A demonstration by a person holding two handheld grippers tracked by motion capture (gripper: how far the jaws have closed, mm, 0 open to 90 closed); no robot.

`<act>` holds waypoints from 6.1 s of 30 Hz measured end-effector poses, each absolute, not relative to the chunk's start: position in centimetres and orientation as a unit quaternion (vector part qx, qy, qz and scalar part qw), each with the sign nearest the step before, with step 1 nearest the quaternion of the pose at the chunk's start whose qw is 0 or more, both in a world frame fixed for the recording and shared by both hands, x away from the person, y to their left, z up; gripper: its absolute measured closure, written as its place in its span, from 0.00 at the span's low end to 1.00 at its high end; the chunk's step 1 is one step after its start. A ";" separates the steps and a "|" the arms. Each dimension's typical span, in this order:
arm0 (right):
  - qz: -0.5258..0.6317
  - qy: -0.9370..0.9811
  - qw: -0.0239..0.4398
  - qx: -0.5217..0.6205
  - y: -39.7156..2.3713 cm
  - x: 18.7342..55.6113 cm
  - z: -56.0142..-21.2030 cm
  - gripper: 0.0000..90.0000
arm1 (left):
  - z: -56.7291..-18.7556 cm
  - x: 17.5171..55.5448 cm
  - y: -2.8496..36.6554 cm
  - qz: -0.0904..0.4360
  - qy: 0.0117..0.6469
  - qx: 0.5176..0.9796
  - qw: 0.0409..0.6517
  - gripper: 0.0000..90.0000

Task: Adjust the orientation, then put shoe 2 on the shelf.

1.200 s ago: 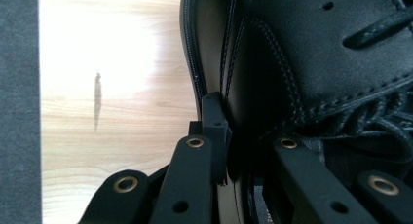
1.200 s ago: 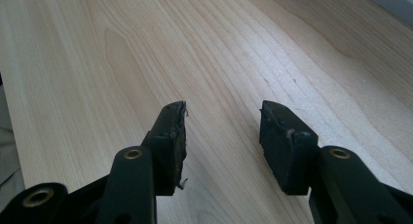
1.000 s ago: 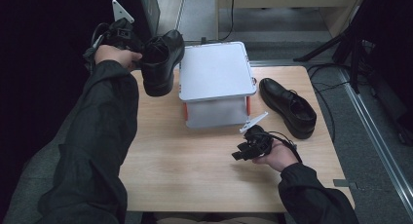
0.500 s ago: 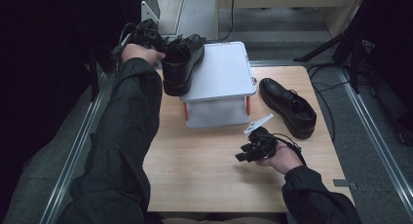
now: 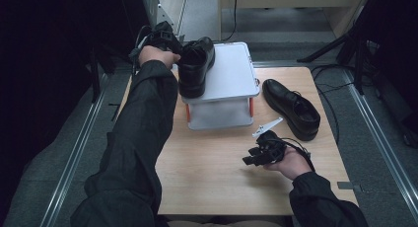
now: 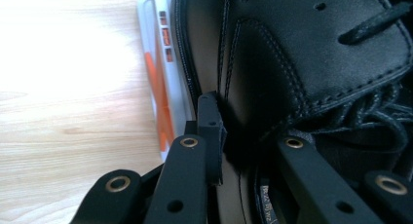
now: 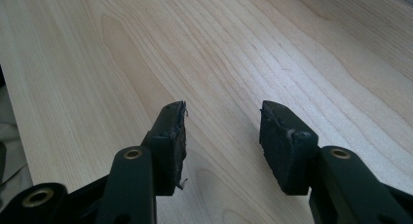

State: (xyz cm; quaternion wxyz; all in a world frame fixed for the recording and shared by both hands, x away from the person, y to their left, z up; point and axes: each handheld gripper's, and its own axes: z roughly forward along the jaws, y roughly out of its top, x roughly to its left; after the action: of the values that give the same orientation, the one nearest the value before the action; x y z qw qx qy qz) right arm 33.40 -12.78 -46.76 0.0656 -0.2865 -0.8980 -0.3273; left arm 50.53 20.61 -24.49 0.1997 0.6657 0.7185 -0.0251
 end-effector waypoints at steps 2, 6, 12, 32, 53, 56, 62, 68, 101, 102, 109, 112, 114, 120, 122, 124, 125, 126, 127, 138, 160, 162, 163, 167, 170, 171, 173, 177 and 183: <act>-0.327 -0.898 0.066 -0.287 -12.8 33.4 -46.8 0.59 | -24.6 50.4 20.5 -0.033 0.721 0.660 0.208 0.87; -0.326 -0.898 0.067 -0.288 -12.7 33.4 -46.8 0.59 | -24.9 50.1 20.3 -0.041 0.717 0.662 0.213 0.86; -0.323 -0.900 0.065 -0.286 -12.4 33.4 -46.8 0.59 | -25.4 49.7 19.8 -0.047 0.713 0.665 0.217 0.84; -0.321 -0.898 0.063 -0.294 -12.7 33.7 -46.9 0.58 | -25.7 49.1 20.5 -0.050 0.685 0.690 0.230 0.61; -0.310 -0.896 0.072 -0.310 -12.9 33.9 -47.0 0.58 | -22.6 45.1 24.3 -0.061 0.644 0.707 0.287 0.54; -0.310 -0.895 0.072 -0.312 -12.9 33.9 -47.0 0.58 | -23.0 44.4 25.4 -0.062 0.641 0.709 0.288 0.53; -0.308 -0.896 0.070 -0.312 -12.9 34.0 -47.1 0.58 | -24.3 43.2 27.1 -0.064 0.639 0.709 0.290 0.52; -0.312 -0.895 0.067 -0.311 -12.9 34.0 -47.0 0.58 | -26.5 41.9 28.2 -0.061 0.645 0.705 0.289 0.52; -0.313 -0.899 0.072 -0.298 -12.2 33.9 -47.1 0.58 | -39.7 34.5 27.9 -0.075 0.615 0.722 0.308 0.50; -0.313 -0.899 0.072 -0.298 -12.2 33.9 -47.1 0.58 | -39.8 34.3 27.8 -0.077 0.613 0.722 0.310 0.50; -0.318 -0.896 0.070 -0.301 -12.4 34.0 -47.0 0.58 | -41.0 33.2 27.7 -0.058 0.602 0.732 0.312 0.50; -0.319 -0.894 0.072 -0.306 -12.5 34.1 -46.9 0.58 | -41.8 32.9 27.7 -0.060 0.603 0.733 0.309 0.50; -0.320 -0.894 0.071 -0.305 -12.5 34.2 -47.0 0.58 | -42.3 32.8 27.5 -0.060 0.601 0.733 0.314 0.50; -0.324 -0.891 0.071 -0.309 -12.8 34.5 -46.8 0.58 | -43.3 32.7 27.1 -0.075 0.591 0.745 0.298 0.50; -0.327 -0.888 0.073 -0.314 -12.9 34.7 -46.8 0.58 | -43.5 32.8 27.2 -0.080 0.591 0.744 0.302 0.50; -0.329 -0.886 0.070 -0.319 -13.0 34.9 -46.7 0.58 | -43.5 32.8 27.3 -0.078 0.589 0.744 0.306 0.50; -0.329 -0.885 0.070 -0.321 -13.1 35.0 -46.6 0.58 | -43.4 32.8 27.4 -0.081 0.588 0.743 0.308 0.50; -0.330 -0.885 0.067 -0.323 -13.1 35.1 -46.3 0.58 | -43.4 32.8 27.4 -0.082 0.589 0.742 0.309 0.50; -0.334 -0.884 0.066 -0.321 -13.2 35.2 -46.2 0.58 | -43.5 32.8 27.5 -0.082 0.589 0.743 0.308 0.50; -0.341 -0.870 0.060 -0.351 -15.5 37.7 -44.1 0.58 | -43.6 32.7 27.5 -0.083 0.584 0.747 0.305 0.50; -0.328 -0.844 0.032 -0.423 -22.3 42.1 -39.5 0.62 | -43.4 32.6 27.2 -0.078 0.581 0.750 0.307 0.50; -0.325 -0.842 0.028 -0.430 -23.0 42.4 -39.3 0.62 | -43.4 32.6 27.2 -0.078 0.581 0.750 0.306 0.49; -0.324 -0.841 0.026 -0.433 -23.3 42.5 -39.3 0.62 | -43.4 32.6 27.2 -0.078 0.581 0.750 0.306 0.49; -0.321 -0.834 0.021 -0.448 -24.6 43.2 -39.4 0.63 | -43.4 32.6 27.2 -0.080 0.580 0.752 0.304 0.49; -0.316 -0.829 0.020 -0.461 -25.2 43.9 -39.9 0.64 | -43.4 32.6 27.2 -0.080 0.580 0.750 0.306 0.49; -0.313 -0.827 0.018 -0.467 -25.4 44.2 -40.2 0.64 | -43.4 32.6 27.2 -0.081 0.579 0.752 0.305 0.49; -0.306 -0.824 0.018 -0.476 -25.6 44.6 -40.8 0.64 | -43.4 32.6 27.2 -0.081 0.579 0.752 0.305 0.49; -0.291 -0.821 0.023 -0.491 -25.4 45.4 -41.7 0.71 | -43.5 32.6 27.2 -0.080 0.579 0.752 0.305 0.49; -0.274 -0.805 0.041 -0.525 -25.2 46.1 -42.3 0.86 | -43.5 32.6 27.2 -0.081 0.578 0.752 0.306 0.49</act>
State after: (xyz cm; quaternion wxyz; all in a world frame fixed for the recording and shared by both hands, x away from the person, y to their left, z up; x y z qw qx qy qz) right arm 46.06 -25.24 -42.25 0.0411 -0.5254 -0.8045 -0.2739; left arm 32.59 27.21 -43.48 0.3058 0.7524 0.5778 -0.0809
